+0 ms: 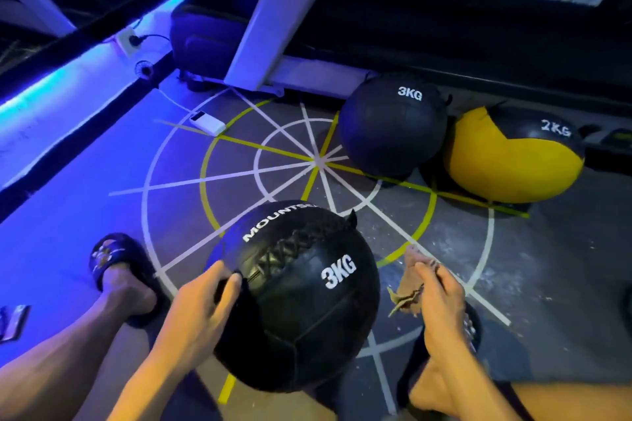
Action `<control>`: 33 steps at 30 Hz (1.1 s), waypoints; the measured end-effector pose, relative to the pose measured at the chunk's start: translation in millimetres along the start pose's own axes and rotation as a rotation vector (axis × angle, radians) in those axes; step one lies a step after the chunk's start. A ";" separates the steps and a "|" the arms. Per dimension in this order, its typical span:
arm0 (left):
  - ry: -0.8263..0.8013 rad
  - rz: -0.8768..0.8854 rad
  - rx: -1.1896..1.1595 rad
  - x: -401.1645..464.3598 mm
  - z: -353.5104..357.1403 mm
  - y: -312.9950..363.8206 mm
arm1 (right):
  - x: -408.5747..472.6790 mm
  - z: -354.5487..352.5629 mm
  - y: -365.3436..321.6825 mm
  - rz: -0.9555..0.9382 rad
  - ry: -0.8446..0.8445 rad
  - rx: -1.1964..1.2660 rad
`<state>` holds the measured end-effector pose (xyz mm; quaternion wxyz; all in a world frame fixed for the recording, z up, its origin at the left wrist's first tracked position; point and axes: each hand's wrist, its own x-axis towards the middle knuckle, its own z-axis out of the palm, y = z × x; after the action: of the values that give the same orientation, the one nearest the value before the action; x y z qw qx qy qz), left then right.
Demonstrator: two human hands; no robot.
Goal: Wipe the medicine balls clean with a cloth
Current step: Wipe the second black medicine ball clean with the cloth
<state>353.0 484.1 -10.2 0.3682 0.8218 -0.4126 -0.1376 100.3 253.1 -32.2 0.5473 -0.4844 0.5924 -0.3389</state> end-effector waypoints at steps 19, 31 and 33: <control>0.075 -0.218 -0.260 -29.9 47.6 -54.7 | -65.3 136.6 -3.0 -0.763 -0.405 -0.463; 0.096 -0.198 -0.254 -33.5 47.6 -55.6 | -48.4 134.0 -24.7 -0.874 -0.561 -0.559; 0.095 -0.173 -0.212 -34.8 48.6 -57.9 | -87.1 140.1 -16.9 -1.073 -0.869 -0.556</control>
<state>339.0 509.8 -88.1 0.4590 0.8163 -0.3052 -0.1726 234.7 348.3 -12.5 0.3487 -0.9181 0.0685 -0.1753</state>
